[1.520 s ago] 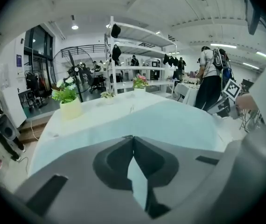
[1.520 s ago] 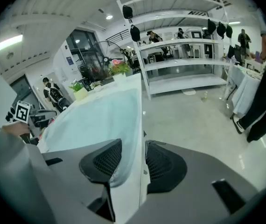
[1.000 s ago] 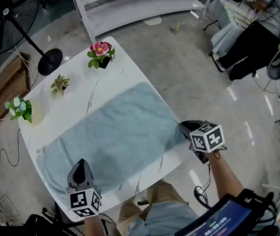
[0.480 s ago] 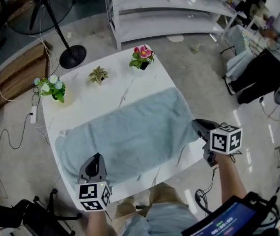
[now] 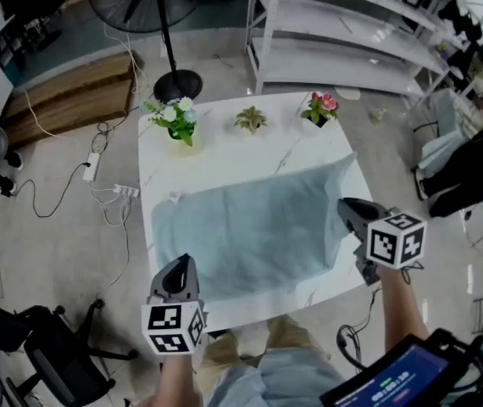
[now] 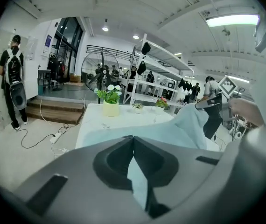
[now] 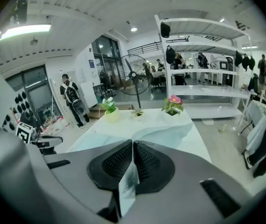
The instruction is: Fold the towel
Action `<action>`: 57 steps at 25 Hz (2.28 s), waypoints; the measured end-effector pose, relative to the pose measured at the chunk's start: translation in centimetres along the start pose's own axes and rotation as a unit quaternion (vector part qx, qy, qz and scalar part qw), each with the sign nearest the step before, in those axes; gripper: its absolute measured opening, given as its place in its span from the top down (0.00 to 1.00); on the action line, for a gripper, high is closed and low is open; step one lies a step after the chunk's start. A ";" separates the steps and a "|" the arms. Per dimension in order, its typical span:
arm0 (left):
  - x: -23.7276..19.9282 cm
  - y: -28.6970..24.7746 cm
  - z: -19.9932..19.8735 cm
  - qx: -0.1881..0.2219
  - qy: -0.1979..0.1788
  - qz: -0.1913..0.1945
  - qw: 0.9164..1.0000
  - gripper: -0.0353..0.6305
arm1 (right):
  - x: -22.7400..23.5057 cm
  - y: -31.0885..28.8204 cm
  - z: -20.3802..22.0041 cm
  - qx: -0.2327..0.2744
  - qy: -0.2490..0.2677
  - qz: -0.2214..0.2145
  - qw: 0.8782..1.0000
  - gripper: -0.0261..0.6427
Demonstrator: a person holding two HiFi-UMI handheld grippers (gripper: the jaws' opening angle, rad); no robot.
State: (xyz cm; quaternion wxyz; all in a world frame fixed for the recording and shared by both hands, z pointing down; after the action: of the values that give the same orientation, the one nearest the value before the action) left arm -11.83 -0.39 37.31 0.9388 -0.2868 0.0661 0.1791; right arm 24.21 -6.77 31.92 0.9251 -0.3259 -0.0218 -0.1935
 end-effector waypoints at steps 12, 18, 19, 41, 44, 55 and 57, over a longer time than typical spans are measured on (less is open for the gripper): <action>-8.6 7.2 1.7 0.032 0.036 -0.040 0.998 0.94 | -13.5 -5.9 -0.8 -0.024 0.076 -0.062 0.995 0.92; -12.1 10.1 3.2 0.036 0.052 -0.062 0.996 0.94 | -20.3 -8.5 0.6 -0.042 0.101 -0.112 0.988 0.92; -12.6 10.5 3.5 0.036 0.054 -0.064 0.996 0.94 | -21.4 -8.8 1.0 -0.047 0.105 -0.122 0.986 0.92; -18.5 15.3 6.6 0.048 0.104 -0.104 0.988 0.94 | -37.7 -12.8 6.5 -0.123 0.157 -0.252 0.947 0.92; -18.6 15.7 7.1 0.043 0.106 -0.105 0.988 0.94 | -38.4 -14.1 8.5 -0.139 0.158 -0.253 0.944 0.92; -17.9 15.9 10.5 0.018 0.116 -0.098 0.988 0.94 | -39.5 -18.2 16.1 -0.197 0.183 -0.261 0.927 0.82; -17.2 15.7 10.7 0.014 0.121 -0.092 0.988 0.94 | -40.0 -17.8 15.7 -0.195 0.180 -0.276 0.924 0.72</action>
State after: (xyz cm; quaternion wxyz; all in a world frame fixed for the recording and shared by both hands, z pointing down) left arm -33.43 12.59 41.98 0.9403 -0.2980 0.1548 0.0550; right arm -18.03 3.86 48.24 0.7412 -0.4410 0.0939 -0.4973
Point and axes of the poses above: the fingertips, and each gripper's own axes: y backward along the fingers, x to its right, z out of its underside, the point moved 4 cm from there along y, backward along the fingers, and after that the axes turned 2 degrees about y, right-handed, at the moved point
